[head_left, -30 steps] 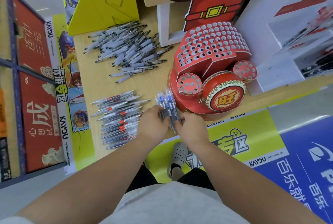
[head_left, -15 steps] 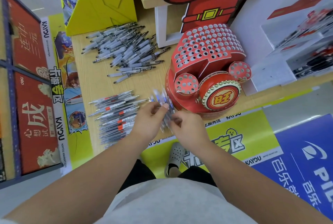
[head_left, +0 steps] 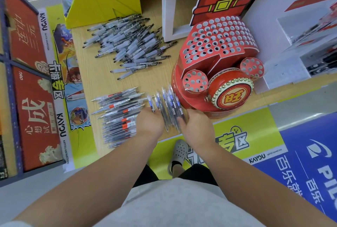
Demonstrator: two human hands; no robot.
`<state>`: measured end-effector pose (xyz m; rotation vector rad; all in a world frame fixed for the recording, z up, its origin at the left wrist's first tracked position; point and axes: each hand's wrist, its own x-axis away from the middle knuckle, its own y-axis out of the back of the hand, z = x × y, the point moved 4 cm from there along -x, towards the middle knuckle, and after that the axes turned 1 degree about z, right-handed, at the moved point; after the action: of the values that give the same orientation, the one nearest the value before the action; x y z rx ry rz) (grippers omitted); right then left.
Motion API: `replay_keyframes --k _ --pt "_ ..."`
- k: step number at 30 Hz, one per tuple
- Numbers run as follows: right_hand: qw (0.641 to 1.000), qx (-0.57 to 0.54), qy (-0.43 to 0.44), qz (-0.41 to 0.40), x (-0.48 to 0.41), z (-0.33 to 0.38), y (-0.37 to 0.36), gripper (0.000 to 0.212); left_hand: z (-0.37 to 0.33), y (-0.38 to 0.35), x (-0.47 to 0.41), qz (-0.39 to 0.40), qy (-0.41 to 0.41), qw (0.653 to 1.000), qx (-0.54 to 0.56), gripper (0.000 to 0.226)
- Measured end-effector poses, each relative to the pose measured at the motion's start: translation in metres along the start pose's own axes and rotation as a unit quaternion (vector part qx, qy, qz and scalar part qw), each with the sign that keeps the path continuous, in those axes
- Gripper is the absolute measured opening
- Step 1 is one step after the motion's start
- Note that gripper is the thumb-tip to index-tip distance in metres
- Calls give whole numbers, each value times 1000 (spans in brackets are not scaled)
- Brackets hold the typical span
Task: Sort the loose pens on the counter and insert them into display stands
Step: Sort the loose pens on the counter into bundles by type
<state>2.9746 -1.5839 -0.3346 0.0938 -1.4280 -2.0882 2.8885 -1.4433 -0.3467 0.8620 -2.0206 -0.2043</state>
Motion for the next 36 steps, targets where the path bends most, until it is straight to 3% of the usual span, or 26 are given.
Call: replay_keyframes --k 8,17,27,32,36 --pt "998 -59 -18 32 -10 2 -21 25 -12 -12 -3 4 -7 998 -54 35" --pt "988 -140 -22 56 -10 2 -16 11 -13 -22 -3 6 -3 999 -41 25" --pt "976 -197 -55 69 -13 5 -14 19 -2 -22 -10 41 -30 998 -24 16" --pt "978 -187 -69 65 -16 7 -15 34 -13 -19 -8 27 -24 999 -13 33" --pt "977 -188 -73 63 -16 8 -16 30 -17 -21 -10 26 -37 998 -42 38"
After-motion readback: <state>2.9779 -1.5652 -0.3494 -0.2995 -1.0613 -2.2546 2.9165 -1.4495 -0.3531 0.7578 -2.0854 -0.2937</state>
